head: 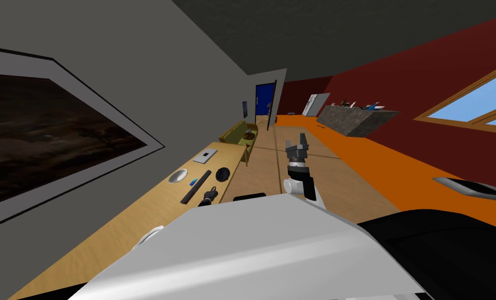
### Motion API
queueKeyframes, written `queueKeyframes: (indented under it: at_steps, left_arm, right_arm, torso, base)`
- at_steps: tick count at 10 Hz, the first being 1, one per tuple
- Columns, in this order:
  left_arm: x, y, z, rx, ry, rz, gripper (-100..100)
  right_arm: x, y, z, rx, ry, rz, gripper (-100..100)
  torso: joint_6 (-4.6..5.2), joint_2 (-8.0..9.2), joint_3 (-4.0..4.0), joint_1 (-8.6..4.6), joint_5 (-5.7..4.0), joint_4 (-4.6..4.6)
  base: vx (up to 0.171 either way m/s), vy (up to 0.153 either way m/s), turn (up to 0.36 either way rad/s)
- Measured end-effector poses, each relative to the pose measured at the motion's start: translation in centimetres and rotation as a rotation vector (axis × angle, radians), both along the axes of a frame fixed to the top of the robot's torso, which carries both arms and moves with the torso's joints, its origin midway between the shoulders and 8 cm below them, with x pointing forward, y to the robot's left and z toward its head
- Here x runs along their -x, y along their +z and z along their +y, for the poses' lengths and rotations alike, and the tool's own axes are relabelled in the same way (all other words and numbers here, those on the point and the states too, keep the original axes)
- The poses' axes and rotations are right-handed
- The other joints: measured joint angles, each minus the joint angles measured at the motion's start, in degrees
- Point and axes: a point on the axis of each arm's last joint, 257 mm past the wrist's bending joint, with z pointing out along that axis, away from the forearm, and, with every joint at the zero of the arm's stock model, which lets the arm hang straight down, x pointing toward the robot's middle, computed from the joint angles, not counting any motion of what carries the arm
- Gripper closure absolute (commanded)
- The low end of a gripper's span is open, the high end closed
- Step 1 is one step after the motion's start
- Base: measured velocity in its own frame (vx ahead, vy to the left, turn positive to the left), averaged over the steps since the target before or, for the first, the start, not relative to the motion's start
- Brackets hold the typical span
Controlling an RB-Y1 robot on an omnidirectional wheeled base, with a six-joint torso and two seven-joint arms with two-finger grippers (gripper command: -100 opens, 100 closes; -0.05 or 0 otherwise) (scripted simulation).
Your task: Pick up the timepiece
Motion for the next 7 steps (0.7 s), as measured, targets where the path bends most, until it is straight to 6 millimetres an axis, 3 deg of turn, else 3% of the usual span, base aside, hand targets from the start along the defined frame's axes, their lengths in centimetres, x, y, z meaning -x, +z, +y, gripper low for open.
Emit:
queueKeyframes:
  at_steps: [1,7]
  left_arm:
    - [0.0,0.0,0.0,0.0,0.0,0.0,100]
    - [-2.1,0.6,-0.2,0.002,-0.049,-0.012,100]
  right_arm:
    - [0.0,0.0,0.0,0.0,0.0,0.0,0]
    - [0.0,0.0,0.0,0.0,0.0,0.0,0]
  torso:
    - [0.0,-0.01,0.0,0.0,0.0,0.0]
    - [-0.07,0.01,0.01,-0.11,-0.05,0.01]
  base:
    - [-0.002,-0.017,0.123]
    - [-0.003,-0.026,0.108]
